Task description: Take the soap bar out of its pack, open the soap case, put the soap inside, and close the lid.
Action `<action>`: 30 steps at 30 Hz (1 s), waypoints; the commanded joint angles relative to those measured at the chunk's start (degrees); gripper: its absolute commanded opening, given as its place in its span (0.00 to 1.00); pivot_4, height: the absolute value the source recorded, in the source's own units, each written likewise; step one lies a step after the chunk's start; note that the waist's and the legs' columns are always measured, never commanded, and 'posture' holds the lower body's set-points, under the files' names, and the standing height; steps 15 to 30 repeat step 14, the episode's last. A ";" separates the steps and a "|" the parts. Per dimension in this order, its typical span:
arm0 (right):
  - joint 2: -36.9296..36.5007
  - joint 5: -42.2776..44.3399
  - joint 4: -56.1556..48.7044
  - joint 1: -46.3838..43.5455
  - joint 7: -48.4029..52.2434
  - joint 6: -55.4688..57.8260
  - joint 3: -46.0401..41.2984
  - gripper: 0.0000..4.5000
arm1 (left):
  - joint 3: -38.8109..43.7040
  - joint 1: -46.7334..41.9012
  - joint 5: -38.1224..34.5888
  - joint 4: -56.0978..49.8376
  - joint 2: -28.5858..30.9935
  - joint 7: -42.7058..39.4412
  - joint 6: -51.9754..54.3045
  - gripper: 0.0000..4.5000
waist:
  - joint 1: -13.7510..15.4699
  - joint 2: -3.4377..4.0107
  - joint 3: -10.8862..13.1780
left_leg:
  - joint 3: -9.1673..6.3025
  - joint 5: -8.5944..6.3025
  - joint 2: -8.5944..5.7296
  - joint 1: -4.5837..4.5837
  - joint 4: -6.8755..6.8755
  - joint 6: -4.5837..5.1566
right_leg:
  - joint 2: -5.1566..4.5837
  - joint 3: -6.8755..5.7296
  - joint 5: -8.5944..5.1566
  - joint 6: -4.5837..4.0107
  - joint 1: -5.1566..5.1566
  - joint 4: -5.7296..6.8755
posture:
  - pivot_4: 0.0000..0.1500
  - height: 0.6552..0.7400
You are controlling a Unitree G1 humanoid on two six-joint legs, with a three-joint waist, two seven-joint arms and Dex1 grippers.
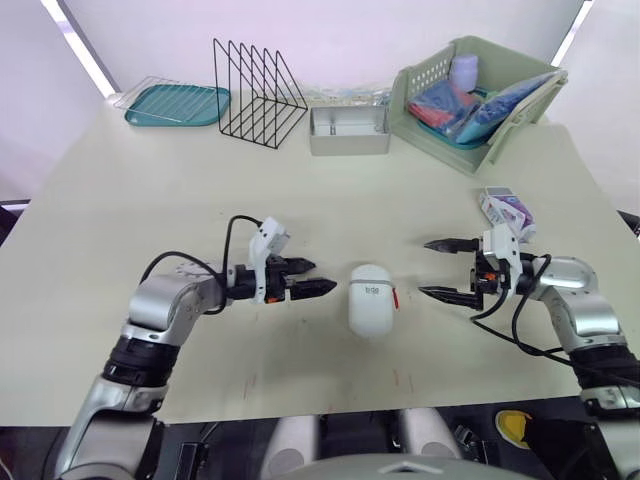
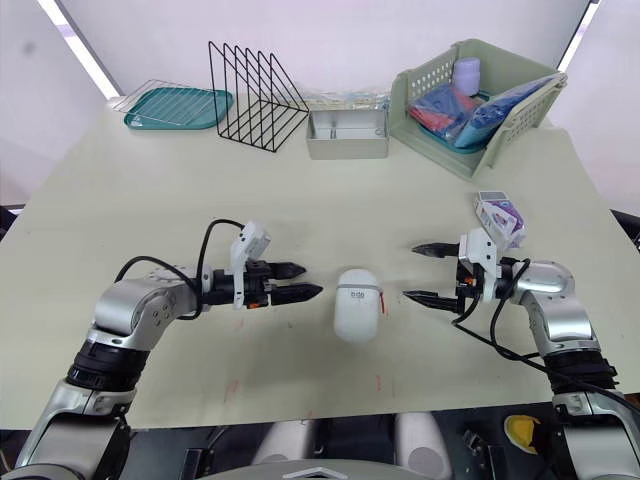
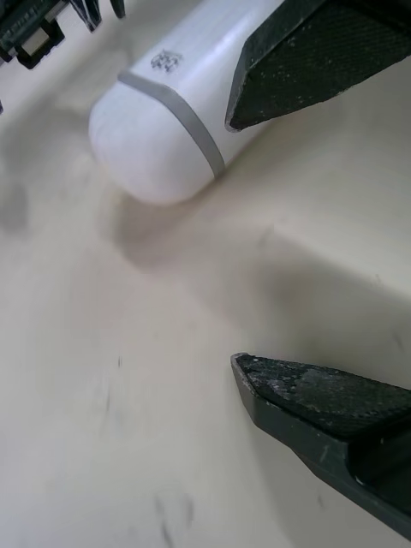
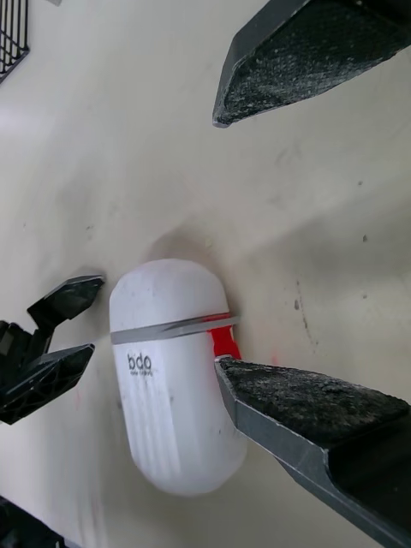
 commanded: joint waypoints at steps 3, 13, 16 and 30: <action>-0.05 1.47 1.00 1.59 -4.01 -0.32 -4.70 1.00 | 1.13 4.06 9.95 -0.55 0.16 0.72 -20.65 0.99 | 0.37 0.00 0.02 | 0.01 0.00 -0.01 -0.21 0.00 0.00 | -0.05 0.00 0.01 0.00 -0.17 -0.02 | 1.00 1.00; 3.13 1.45 -1.97 7.24 -11.29 -1.21 -6.57 1.00 | 4.27 10.62 15.48 0.50 -4.66 6.73 -34.31 0.99 | 1.21 0.01 0.03 | 0.08 0.00 -0.02 -0.62 0.01 0.02 | -0.10 0.02 0.02 0.00 -0.65 0.05 | 1.00 1.00; 3.22 1.45 -2.32 7.58 -11.63 -1.25 -6.52 1.00 | 4.25 11.05 16.06 0.41 -4.74 7.08 -34.98 0.99 | 1.21 0.01 0.03 | 0.12 0.00 -0.03 -0.62 0.01 0.03 | -0.10 0.03 0.02 0.00 -0.65 0.06 | 1.00 1.00; 3.22 1.45 -2.32 7.58 -11.63 -1.25 -6.52 1.00 | 4.25 11.05 16.06 0.41 -4.74 7.08 -34.98 0.99 | 1.21 0.01 0.03 | 0.12 0.00 -0.03 -0.62 0.01 0.03 | -0.10 0.03 0.02 0.00 -0.65 0.06 | 1.00 1.00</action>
